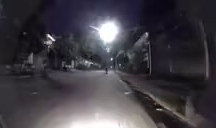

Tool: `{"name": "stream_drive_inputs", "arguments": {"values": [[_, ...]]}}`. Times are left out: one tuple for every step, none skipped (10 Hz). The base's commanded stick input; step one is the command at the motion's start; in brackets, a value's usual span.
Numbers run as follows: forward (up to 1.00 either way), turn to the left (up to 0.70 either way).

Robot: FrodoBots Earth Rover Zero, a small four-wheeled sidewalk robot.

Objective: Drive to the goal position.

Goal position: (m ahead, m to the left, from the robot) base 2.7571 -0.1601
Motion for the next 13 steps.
{"name": "stream_drive_inputs", "arguments": {"values": [[0.50, 0.00], [0.50, 0.00], [0.50, 0.00], [0.50, 0.00], [0.50, 0.00], [0.50, 0.00], [0.50, 0.00], [0.50, 0.00], [0.50, 0.00], [0.50, -0.39], [0.50, -0.50], [0.50, -0.50], [0.50, -0.50]]}}
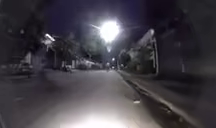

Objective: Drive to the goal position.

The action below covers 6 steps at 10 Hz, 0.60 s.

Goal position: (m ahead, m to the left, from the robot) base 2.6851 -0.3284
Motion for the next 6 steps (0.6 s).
{"name": "stream_drive_inputs", "arguments": {"values": [[0.50, -0.50], [0.50, 0.00], [0.50, 0.00], [0.50, 0.00], [0.50, 0.00], [0.50, 0.00]]}}
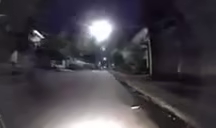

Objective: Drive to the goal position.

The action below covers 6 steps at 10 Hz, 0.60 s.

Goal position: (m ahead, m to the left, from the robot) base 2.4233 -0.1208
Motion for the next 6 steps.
{"name": "stream_drive_inputs", "arguments": {"values": [[0.50, 0.00], [0.50, 0.00], [0.50, 0.00], [0.50, 0.00], [0.50, 0.00], [0.50, 0.00]]}}
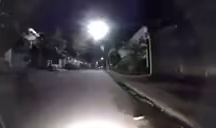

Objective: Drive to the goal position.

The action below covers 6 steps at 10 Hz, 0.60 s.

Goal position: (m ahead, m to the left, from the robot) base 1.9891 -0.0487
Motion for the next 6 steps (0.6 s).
{"name": "stream_drive_inputs", "arguments": {"values": [[0.50, 0.00], [0.50, 0.00], [0.50, 0.00], [0.50, 0.00], [0.50, 0.00], [0.50, 0.00]]}}
